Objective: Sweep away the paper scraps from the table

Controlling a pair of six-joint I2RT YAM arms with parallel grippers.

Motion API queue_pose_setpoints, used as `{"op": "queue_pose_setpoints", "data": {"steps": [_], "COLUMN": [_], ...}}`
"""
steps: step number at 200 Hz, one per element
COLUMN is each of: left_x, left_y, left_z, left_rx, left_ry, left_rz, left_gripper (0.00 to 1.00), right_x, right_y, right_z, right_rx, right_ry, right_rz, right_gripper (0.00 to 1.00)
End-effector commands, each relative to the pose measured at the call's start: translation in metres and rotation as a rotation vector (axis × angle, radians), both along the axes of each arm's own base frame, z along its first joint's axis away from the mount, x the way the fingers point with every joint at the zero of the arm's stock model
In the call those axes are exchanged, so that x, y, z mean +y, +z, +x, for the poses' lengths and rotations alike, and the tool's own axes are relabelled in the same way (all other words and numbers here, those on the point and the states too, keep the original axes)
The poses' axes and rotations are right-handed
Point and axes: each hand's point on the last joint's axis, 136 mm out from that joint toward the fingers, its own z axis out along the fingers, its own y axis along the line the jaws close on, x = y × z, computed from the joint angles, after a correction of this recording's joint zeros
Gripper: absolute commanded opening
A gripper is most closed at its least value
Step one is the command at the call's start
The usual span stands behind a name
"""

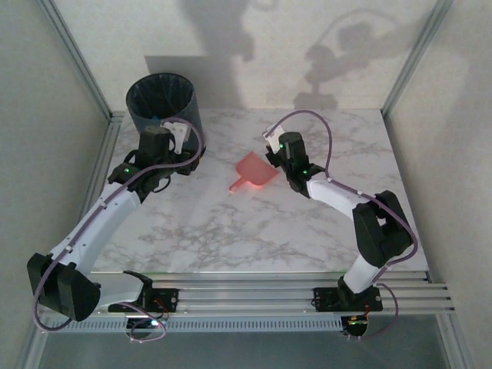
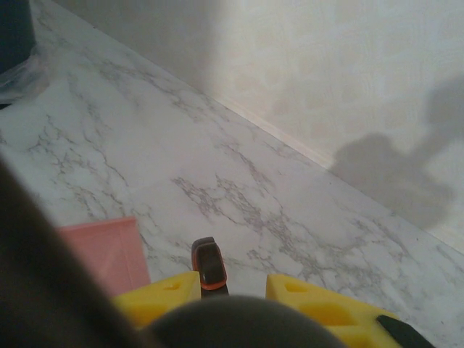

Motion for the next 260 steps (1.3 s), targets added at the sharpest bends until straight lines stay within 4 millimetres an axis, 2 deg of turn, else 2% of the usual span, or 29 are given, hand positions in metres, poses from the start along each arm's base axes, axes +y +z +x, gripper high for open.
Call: {"op": "queue_pose_setpoints", "data": {"steps": [1,56,97,133,212,260], "left_x": [0.008,0.010,0.010,0.010,0.010,0.011], "left_y": [0.011,0.007,0.006,0.004,0.000,0.000], "left_z": [0.002,-0.001,-0.002,-0.002,-0.001,-0.002], "left_rx": [-0.068,-0.084,-0.082,-0.080,-0.070,-0.072], "left_ry": [0.035,0.039,0.035,0.036,0.036,0.036], "left_rz": [-0.012,-0.007,-0.009,-0.006,0.005,0.008], "left_gripper": [0.50,0.51,0.51,0.51,0.51,0.51], "right_x": [0.010,0.029,0.029,0.029,0.036,0.039], "right_y": [0.014,-0.016,-0.036,-0.052,-0.081,-0.092], "right_z": [0.002,-0.020,-0.026,-0.032,-0.058,-0.073], "right_rx": [-0.072,-0.031,-0.004,0.035,0.147,0.205], "right_ry": [0.009,0.055,0.046,0.049,0.088,0.106], "right_rz": [0.001,-0.031,-0.061,-0.082,-0.096,-0.071], "right_gripper": [0.00,0.03,0.04,0.09,0.26,0.43]}}
